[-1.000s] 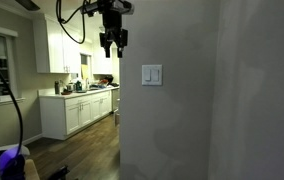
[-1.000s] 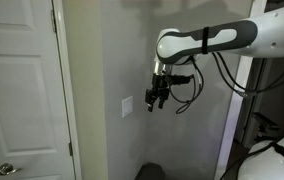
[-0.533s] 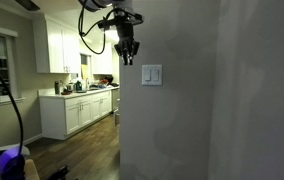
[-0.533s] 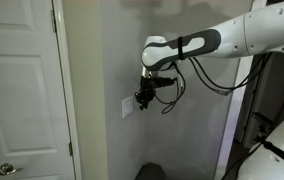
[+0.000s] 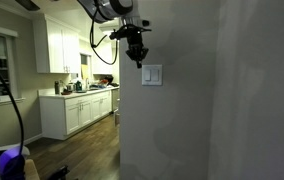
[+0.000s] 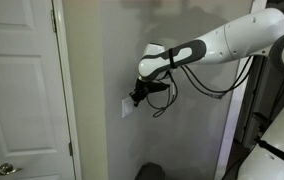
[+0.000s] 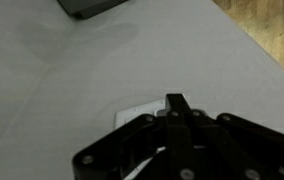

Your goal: Flip the right light switch on the wall

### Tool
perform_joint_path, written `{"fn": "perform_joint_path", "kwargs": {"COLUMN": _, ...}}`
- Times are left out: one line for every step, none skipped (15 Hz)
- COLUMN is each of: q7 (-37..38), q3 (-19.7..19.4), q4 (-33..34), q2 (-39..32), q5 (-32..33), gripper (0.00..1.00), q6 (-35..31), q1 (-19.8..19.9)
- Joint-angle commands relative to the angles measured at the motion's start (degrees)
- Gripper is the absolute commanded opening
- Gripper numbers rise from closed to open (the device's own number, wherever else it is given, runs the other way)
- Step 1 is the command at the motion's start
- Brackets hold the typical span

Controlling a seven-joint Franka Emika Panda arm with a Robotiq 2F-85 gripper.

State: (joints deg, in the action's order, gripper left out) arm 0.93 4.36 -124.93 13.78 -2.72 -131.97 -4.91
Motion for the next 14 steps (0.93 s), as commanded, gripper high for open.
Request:
{"fn": "perform_joint_path", "kwargs": {"q7": 0.5, "q3": 0.2, "q4": -1.0, "q2": -2.1, "q5": 2.0, "gripper": 0.00, "q6": -5.2, "q1": 0.8}}
{"fn": "perform_joint_path", "kwargs": {"q7": 0.8, "q3": 0.2, "q4": -0.8, "q2": -3.0, "q5": 2.1, "gripper": 0.00, "q6": -6.2, "q1": 0.9}}
{"fn": "perform_joint_path", "kwargs": {"q7": 1.9, "q3": 0.5, "q4": -0.5, "q2": -3.9, "q5": 3.1, "gripper": 0.00, "q6": -7.5, "q1": 1.1}}
{"fn": "perform_joint_path", "kwargs": {"q7": 3.0, "q3": 0.6, "q4": -0.4, "q2": -4.6, "q5": 4.3, "gripper": 0.00, "q6": -8.4, "q1": 1.3}}
{"fn": "perform_joint_path", "kwargs": {"q7": 4.9, "q3": 0.9, "q4": -0.3, "q2": -5.2, "q5": 5.8, "gripper": 0.00, "q6": -10.0, "q1": 1.6}}
{"fn": "perform_joint_path", "kwargs": {"q7": 6.6, "q3": 1.0, "q4": -0.1, "q2": -5.8, "q5": 7.3, "gripper": 0.00, "q6": -11.0, "q1": 1.8}}
{"fn": "perform_joint_path", "kwargs": {"q7": 8.6, "q3": 1.1, "q4": 0.3, "q2": -6.4, "q5": 9.0, "gripper": 0.00, "q6": -11.8, "q1": 2.1}}
{"fn": "perform_joint_path", "kwargs": {"q7": 10.3, "q3": 1.1, "q4": 0.5, "q2": -6.9, "q5": 10.4, "gripper": 0.00, "q6": -12.2, "q1": 2.3}}
{"fn": "perform_joint_path", "kwargs": {"q7": 12.1, "q3": 1.0, "q4": 0.7, "q2": -7.2, "q5": 11.7, "gripper": 0.00, "q6": -12.7, "q1": 2.5}}
{"fn": "perform_joint_path", "kwargs": {"q7": 13.4, "q3": 1.0, "q4": 1.0, "q2": -7.5, "q5": 12.7, "gripper": 0.00, "q6": -12.8, "q1": 2.5}}
{"fn": "perform_joint_path", "kwargs": {"q7": 14.4, "q3": 0.9, "q4": 1.3, "q2": -7.8, "q5": 13.3, "gripper": 0.00, "q6": -13.0, "q1": 2.5}}
{"fn": "perform_joint_path", "kwargs": {"q7": 15.5, "q3": 0.8, "q4": 1.6, "q2": -8.0, "q5": 13.8, "gripper": 0.00, "q6": -13.2, "q1": 2.6}}
{"fn": "perform_joint_path", "kwargs": {"q7": 16.2, "q3": 0.7, "q4": 2.2, "q2": -8.4, "q5": 13.8, "gripper": 0.00, "q6": -13.5, "q1": 2.7}}
{"fn": "perform_joint_path", "kwargs": {"q7": 16.8, "q3": 0.7, "q4": 2.7, "q2": -8.6, "q5": 14.0, "gripper": 0.00, "q6": -13.6, "q1": 2.7}}
